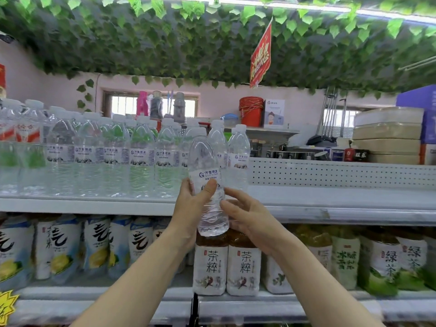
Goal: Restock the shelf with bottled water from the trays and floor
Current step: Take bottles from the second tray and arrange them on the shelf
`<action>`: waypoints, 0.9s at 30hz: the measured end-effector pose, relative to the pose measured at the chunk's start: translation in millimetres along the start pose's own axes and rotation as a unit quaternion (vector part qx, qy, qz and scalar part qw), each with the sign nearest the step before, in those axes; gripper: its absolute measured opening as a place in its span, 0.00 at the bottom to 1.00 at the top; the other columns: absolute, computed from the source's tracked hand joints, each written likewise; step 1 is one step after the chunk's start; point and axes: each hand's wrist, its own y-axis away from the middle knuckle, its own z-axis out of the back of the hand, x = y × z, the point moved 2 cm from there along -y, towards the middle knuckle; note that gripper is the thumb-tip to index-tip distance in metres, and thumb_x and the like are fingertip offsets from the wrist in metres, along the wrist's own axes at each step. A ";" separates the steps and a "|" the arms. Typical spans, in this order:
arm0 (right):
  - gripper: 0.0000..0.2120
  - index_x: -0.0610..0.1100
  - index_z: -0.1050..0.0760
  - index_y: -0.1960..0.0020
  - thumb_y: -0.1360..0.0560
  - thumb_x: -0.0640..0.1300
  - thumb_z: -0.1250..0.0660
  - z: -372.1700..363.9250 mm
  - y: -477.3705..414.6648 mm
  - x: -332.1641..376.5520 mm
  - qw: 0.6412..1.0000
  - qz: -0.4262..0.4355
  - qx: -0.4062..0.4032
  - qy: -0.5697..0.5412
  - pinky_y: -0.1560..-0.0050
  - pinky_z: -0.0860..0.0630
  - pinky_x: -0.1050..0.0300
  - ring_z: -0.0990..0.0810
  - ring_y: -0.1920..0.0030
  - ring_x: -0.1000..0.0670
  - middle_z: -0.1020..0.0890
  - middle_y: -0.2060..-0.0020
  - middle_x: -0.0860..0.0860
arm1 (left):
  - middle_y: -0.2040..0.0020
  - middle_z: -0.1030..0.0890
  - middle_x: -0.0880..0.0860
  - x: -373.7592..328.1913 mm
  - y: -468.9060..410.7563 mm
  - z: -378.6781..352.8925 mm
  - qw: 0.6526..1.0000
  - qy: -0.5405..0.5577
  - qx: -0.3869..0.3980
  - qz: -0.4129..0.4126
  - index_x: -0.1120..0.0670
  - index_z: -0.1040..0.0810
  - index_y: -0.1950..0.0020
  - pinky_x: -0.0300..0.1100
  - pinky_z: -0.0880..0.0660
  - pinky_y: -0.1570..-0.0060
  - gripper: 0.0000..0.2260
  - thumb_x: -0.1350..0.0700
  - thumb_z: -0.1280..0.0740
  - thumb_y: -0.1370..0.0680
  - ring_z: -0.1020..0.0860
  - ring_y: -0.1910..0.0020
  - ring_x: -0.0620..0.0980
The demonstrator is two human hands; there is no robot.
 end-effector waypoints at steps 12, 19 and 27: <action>0.22 0.48 0.24 0.34 0.26 0.40 0.24 56.3 33.2 7.7 0.993 0.013 -0.119 -0.024 0.48 0.17 0.46 0.14 0.49 0.40 0.14 0.49 0.42 | 0.41 0.19 0.52 -17.5 -17.2 -70.5 0.971 -0.190 0.142 -0.012 0.52 0.26 0.33 0.51 0.23 0.42 0.21 0.55 0.26 0.24 0.20 0.42 0.52; 0.24 0.50 0.26 0.35 0.27 0.40 0.23 76.4 16.6 24.2 0.992 0.019 -0.127 -0.007 0.51 0.17 0.48 0.13 0.51 0.47 0.12 0.52 0.49 | 0.27 0.29 0.54 -79.0 -59.0 -96.0 0.856 -0.435 0.168 -0.225 0.42 0.48 0.19 0.48 0.33 0.31 0.46 0.51 0.22 0.28 0.30 0.30 0.50; 0.24 0.51 0.26 0.34 0.27 0.43 0.23 85.1 -31.5 36.5 0.992 0.031 -0.123 0.006 0.55 0.23 0.55 0.14 0.49 0.51 0.12 0.52 0.50 | 0.37 0.23 0.57 -109.1 -111.4 -107.0 0.792 -0.530 0.156 -0.260 0.42 0.39 0.24 0.60 0.31 0.32 0.45 0.45 0.19 0.36 0.30 0.32 0.57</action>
